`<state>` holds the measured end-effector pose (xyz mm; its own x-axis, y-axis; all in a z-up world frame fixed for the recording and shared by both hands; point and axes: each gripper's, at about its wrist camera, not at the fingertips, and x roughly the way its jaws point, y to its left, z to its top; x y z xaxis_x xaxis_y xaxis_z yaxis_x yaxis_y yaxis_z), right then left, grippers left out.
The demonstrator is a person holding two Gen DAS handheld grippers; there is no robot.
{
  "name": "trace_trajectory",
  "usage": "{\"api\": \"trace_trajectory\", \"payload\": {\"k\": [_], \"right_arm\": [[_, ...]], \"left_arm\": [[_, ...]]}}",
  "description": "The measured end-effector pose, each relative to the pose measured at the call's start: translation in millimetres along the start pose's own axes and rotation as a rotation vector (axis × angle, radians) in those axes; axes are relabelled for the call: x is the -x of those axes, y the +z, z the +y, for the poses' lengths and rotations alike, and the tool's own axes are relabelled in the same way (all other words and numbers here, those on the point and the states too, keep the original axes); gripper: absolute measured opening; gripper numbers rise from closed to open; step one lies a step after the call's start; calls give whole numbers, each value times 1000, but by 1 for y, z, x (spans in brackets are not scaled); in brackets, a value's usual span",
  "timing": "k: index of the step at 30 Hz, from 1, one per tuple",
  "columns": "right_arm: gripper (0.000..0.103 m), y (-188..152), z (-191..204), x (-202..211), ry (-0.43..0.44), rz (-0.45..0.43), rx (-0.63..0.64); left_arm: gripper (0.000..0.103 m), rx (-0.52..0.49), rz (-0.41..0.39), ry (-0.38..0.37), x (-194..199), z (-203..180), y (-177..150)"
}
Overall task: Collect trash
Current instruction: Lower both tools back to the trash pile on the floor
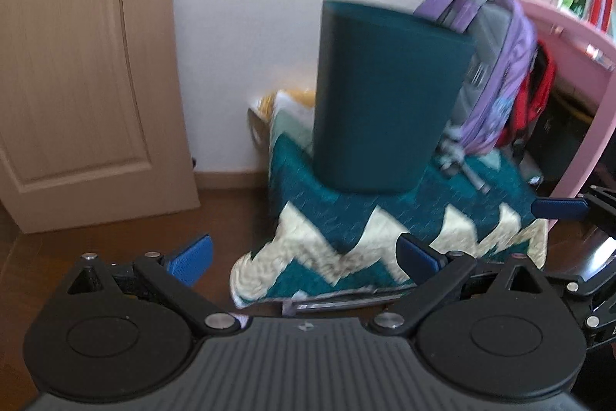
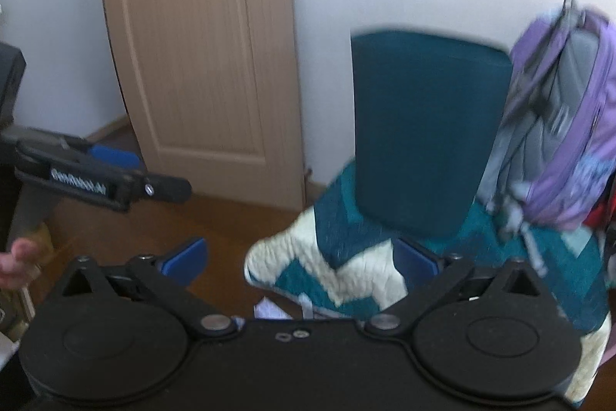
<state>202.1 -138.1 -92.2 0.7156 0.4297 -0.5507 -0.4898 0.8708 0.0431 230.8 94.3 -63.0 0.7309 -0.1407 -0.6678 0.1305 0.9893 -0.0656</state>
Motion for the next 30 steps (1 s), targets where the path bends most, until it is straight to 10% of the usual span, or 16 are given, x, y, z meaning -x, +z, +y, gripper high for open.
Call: {"api": "trace_trajectory", "payload": {"k": [9, 30], "right_arm": [[103, -63, -31, -90, -52, 144, -30], [90, -236, -65, -293, -16, 656, 88]], "left_arm": [[102, -125, 143, 34, -98, 21, -51], [102, -348, 591, -143, -329, -21, -188]]}}
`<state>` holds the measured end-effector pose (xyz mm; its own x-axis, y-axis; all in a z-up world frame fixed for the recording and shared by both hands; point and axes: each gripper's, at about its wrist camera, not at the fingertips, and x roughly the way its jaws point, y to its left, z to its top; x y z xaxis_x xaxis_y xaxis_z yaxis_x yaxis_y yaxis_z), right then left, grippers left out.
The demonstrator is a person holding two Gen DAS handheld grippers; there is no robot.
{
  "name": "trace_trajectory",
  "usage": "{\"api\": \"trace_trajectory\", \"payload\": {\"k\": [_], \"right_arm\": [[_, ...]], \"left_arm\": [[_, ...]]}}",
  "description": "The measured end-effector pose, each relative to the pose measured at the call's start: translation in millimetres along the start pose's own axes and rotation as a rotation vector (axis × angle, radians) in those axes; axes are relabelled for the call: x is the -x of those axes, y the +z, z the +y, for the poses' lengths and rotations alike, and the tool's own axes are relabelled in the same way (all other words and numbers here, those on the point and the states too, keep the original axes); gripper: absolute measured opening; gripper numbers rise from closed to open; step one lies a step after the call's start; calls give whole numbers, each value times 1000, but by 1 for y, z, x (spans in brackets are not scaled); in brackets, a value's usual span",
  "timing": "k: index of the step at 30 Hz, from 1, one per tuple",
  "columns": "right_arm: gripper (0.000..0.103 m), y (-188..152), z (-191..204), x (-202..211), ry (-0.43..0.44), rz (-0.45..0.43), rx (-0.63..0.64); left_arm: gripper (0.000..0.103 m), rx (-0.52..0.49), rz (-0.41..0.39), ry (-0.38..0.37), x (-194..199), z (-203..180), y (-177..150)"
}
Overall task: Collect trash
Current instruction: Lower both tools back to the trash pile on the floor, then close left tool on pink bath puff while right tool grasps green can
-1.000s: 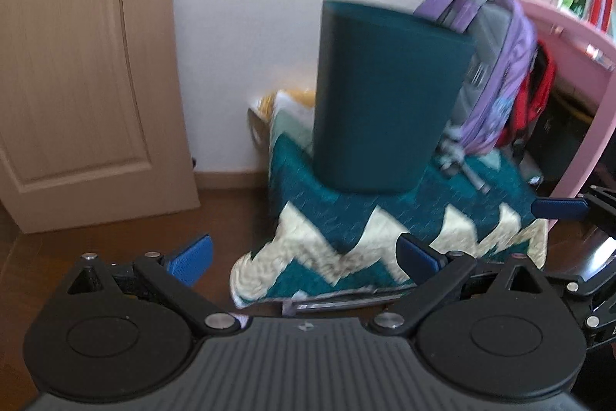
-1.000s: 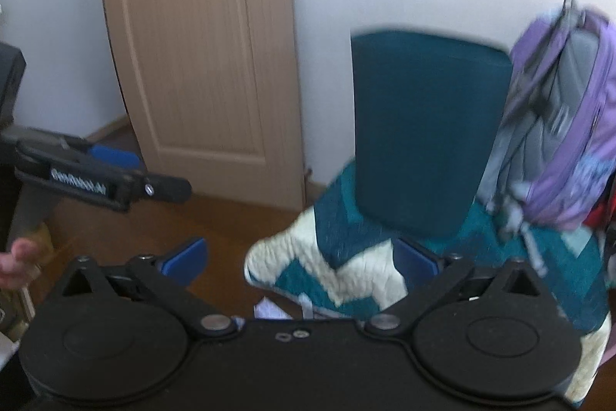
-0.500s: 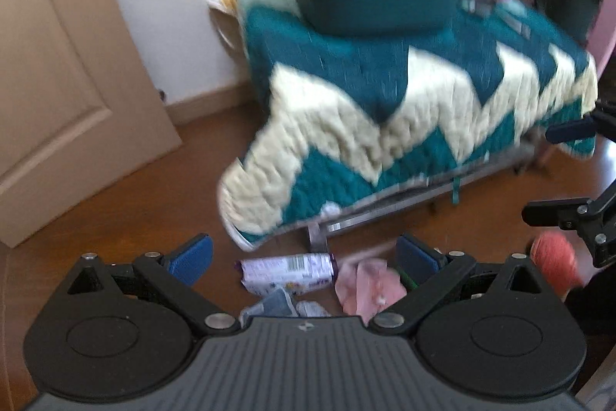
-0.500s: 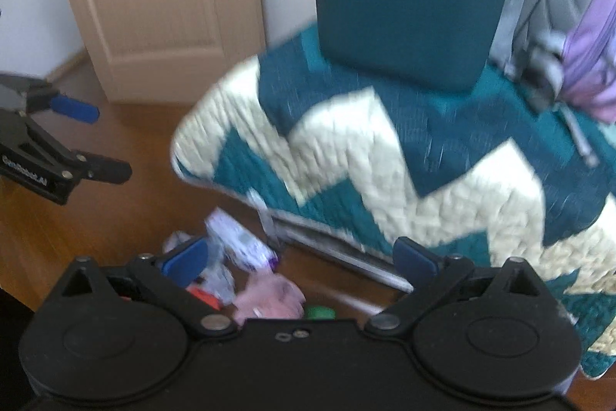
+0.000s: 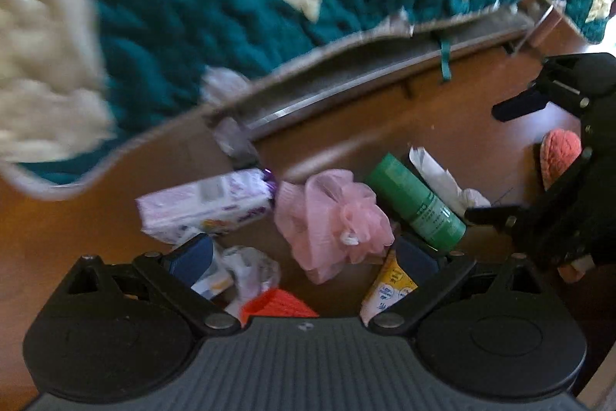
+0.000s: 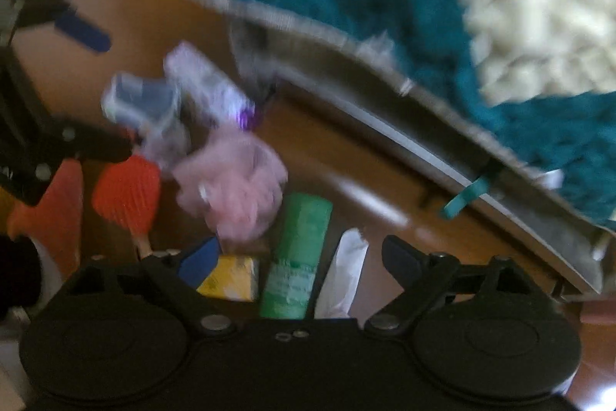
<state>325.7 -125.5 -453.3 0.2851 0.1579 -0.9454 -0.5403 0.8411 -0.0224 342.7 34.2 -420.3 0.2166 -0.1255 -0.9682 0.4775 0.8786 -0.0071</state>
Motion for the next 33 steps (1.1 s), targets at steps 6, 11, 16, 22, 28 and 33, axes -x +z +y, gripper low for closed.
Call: {"api": "trace_trajectory", "payload": {"k": [6, 11, 16, 22, 28, 33], "right_arm": [[88, -4, -9, -53, 54, 72, -14], [83, -6, -11, -89, 90, 119, -33], [77, -5, -12, -121, 87, 155, -31], [66, -6, -11, -141, 81, 179, -54], [50, -7, -11, -147, 58, 201, -75], [48, -4, -16, -128, 72, 179, -111]], "left_arm": [[102, 44, 91, -70, -64, -1, 4], [102, 137, 169, -128, -109, 1, 7], [102, 186, 222, -135, -141, 2, 7], [98, 217, 261, -140, -161, 0, 5], [53, 233, 315, -164, -173, -6, 5], [38, 230, 311, -178, -156, -3, 4]]}}
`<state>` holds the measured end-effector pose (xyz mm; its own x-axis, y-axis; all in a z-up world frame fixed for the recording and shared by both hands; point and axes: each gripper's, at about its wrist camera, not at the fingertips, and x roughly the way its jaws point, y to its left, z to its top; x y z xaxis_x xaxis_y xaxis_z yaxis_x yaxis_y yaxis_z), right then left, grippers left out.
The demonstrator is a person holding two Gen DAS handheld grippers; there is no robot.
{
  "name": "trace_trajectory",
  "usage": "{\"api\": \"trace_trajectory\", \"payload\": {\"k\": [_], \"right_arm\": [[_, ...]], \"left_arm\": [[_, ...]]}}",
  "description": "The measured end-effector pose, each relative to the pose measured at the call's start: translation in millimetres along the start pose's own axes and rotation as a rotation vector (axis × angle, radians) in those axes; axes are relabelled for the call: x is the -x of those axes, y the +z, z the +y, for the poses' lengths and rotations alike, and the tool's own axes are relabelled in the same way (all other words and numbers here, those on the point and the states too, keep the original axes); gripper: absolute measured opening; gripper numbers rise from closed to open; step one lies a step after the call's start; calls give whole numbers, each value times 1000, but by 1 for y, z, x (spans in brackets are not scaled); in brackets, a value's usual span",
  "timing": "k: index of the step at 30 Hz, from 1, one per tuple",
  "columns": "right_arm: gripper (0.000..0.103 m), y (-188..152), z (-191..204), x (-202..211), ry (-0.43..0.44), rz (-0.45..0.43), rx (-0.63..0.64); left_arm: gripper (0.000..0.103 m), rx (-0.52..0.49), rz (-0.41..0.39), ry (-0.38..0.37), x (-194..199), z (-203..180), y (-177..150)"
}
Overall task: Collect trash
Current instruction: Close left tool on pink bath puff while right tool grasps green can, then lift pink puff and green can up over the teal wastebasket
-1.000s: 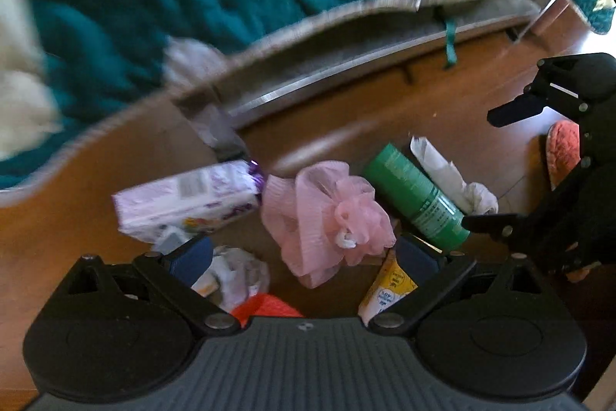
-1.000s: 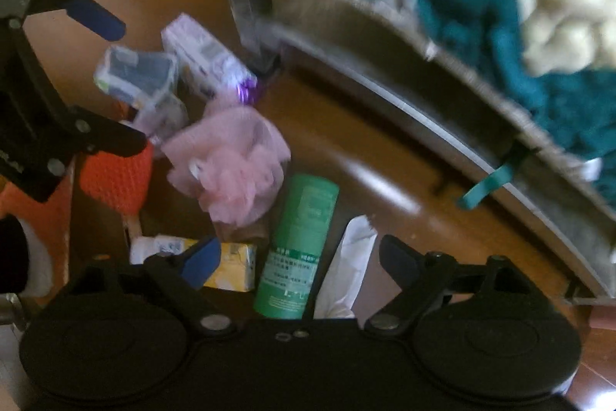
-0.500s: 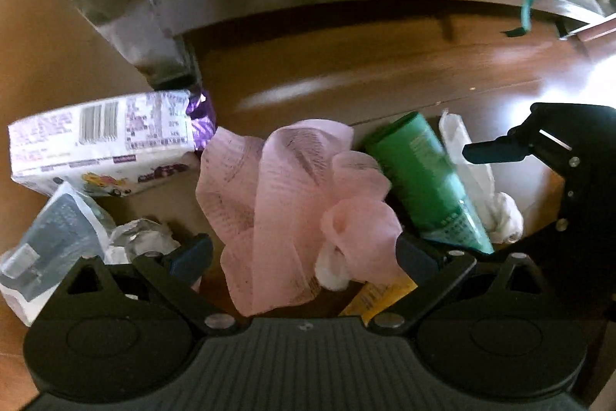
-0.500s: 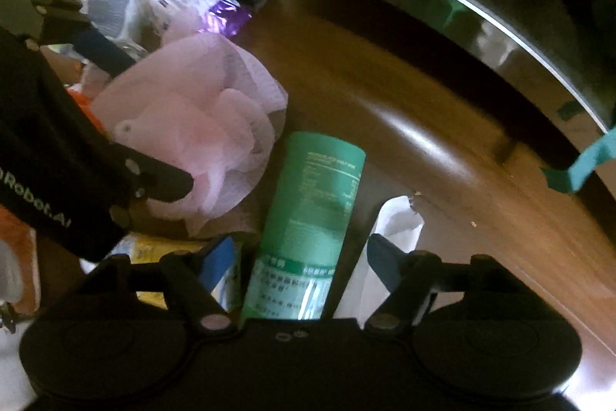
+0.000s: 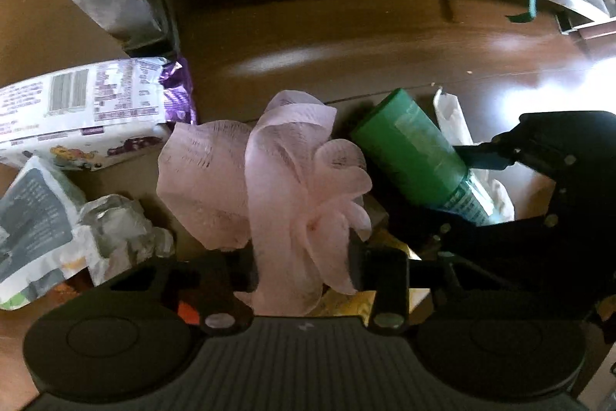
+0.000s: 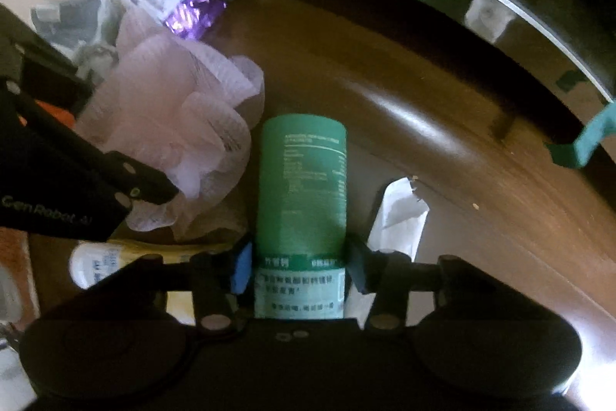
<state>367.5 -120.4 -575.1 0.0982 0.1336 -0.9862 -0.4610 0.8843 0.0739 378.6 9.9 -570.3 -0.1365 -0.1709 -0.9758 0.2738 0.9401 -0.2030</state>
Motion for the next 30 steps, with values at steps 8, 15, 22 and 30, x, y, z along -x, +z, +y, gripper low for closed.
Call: {"api": "trace_trajectory", "payload": {"k": [8, 15, 22, 30], "right_arm": [[48, -5, 7, 49, 22, -22, -50], [48, -15, 10, 106, 50, -50, -172], [48, -32, 27, 193, 87, -151, -237], [49, -60, 39, 308, 78, -347, -260]], "left_arm": [[28, 10, -17, 12, 38, 6, -11], [26, 24, -19, 16, 88, 1, -21], [26, -3, -99, 11, 168, -18, -42], [26, -7, -254, 46, 271, -50, -72]]}}
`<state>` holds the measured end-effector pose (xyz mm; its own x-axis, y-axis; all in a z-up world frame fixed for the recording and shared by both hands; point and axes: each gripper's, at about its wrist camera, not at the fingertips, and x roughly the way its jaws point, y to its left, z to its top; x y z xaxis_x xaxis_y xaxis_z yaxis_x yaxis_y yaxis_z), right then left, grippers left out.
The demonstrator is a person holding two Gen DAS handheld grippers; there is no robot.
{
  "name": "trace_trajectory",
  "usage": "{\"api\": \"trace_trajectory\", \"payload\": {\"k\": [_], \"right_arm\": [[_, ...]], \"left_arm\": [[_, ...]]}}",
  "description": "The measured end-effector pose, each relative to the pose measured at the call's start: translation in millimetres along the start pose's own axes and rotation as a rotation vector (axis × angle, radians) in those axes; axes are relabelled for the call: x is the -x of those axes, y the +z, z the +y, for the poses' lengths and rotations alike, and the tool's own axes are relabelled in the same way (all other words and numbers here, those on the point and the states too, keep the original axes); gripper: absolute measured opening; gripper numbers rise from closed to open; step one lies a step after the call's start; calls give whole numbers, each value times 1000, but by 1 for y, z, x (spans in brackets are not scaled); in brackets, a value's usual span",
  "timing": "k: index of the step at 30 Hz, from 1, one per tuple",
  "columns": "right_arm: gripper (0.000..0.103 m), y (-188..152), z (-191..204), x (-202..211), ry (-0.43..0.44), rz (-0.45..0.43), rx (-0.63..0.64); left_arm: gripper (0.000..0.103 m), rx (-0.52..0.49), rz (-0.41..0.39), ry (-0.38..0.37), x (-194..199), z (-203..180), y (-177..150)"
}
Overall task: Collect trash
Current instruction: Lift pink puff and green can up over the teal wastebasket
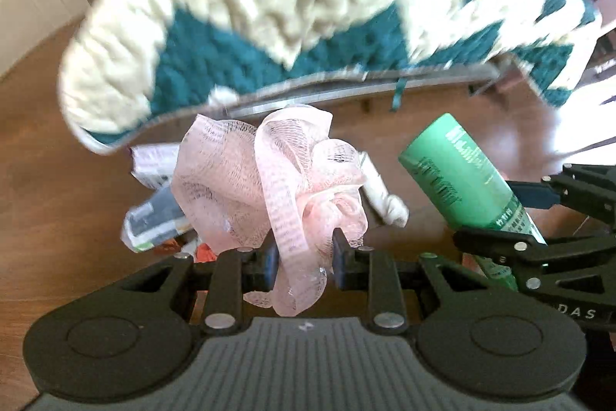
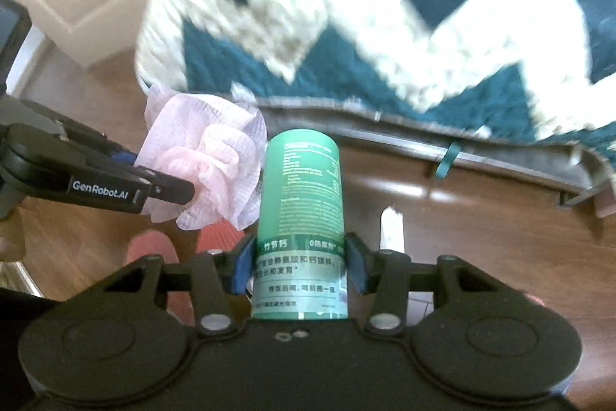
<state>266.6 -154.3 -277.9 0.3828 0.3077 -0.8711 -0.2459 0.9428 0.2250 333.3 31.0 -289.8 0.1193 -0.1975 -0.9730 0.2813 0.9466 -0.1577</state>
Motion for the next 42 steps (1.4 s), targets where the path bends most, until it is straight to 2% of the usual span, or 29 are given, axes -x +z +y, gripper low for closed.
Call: {"api": "trace_trajectory", "payload": {"k": [4, 15, 21, 24, 32, 37, 42], "right_arm": [[49, 1, 7, 56, 14, -97, -3], [49, 2, 28, 182, 15, -307, 55], [49, 22, 30, 235, 20, -429, 81], [49, 35, 27, 250, 12, -478, 82], [49, 87, 23, 300, 5, -576, 98], [49, 134, 19, 320, -4, -607, 105], [49, 180, 17, 320, -51, -616, 130]], "left_arm": [[26, 26, -95, -19, 57, -16, -7], [26, 8, -360, 51, 184, -57, -36], [26, 4, -505, 93, 240, -77, -35], [19, 13, -563, 104, 259, -84, -27], [19, 35, -716, 97, 325, -96, 2], [19, 39, -808, 84, 370, -101, 34], [19, 50, -853, 73, 395, -101, 76]]}}
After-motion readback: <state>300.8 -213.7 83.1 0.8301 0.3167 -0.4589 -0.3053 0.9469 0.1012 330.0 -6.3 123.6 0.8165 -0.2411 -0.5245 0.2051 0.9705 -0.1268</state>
